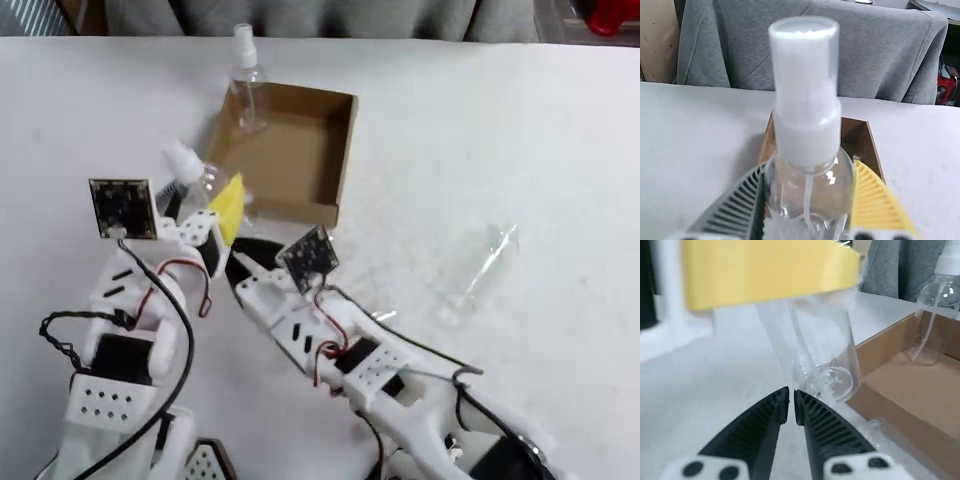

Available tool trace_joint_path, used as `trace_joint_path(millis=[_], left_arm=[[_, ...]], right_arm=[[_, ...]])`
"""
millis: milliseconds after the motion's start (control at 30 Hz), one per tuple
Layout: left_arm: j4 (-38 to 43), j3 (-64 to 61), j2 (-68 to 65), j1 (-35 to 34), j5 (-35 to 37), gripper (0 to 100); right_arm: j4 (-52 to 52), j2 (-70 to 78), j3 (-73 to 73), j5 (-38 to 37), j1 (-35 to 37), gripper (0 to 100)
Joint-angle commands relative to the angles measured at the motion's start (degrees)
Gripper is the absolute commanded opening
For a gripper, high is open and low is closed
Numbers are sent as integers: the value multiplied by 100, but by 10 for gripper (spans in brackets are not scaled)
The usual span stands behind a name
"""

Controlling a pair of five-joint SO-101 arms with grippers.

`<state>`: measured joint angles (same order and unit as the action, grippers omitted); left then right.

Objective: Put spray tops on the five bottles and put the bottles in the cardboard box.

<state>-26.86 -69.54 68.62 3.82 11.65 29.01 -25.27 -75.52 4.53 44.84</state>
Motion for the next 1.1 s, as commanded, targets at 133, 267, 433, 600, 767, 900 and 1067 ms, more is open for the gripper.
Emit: trace_joint_path(millis=[133, 267, 433, 600, 767, 900, 1067], left_arm=[[185, 44, -4, 31, -44, 20], [193, 53, -13, -66, -44, 20], [651, 18, -57, -295, -44, 20], [677, 44, -57, -277, -44, 20], [958, 35, -57, -277, -554, 20], [1011, 62, -57, -312, -879, 20], [1371, 62, -66, -321, -897, 20]], right_arm=[[435, -444, -264, 0, -198, 15], [-400, -1130, -422, 0, -224, 15], [-2343, -2308, -440, -9, -312, 15], [-4593, -3688, -448, -9, -910, 15], [-6378, -5042, -448, -9, -1789, 15], [-7371, -5956, -448, -53, -2387, 15], [-7943, -6862, -659, -1213, -3495, 15]])
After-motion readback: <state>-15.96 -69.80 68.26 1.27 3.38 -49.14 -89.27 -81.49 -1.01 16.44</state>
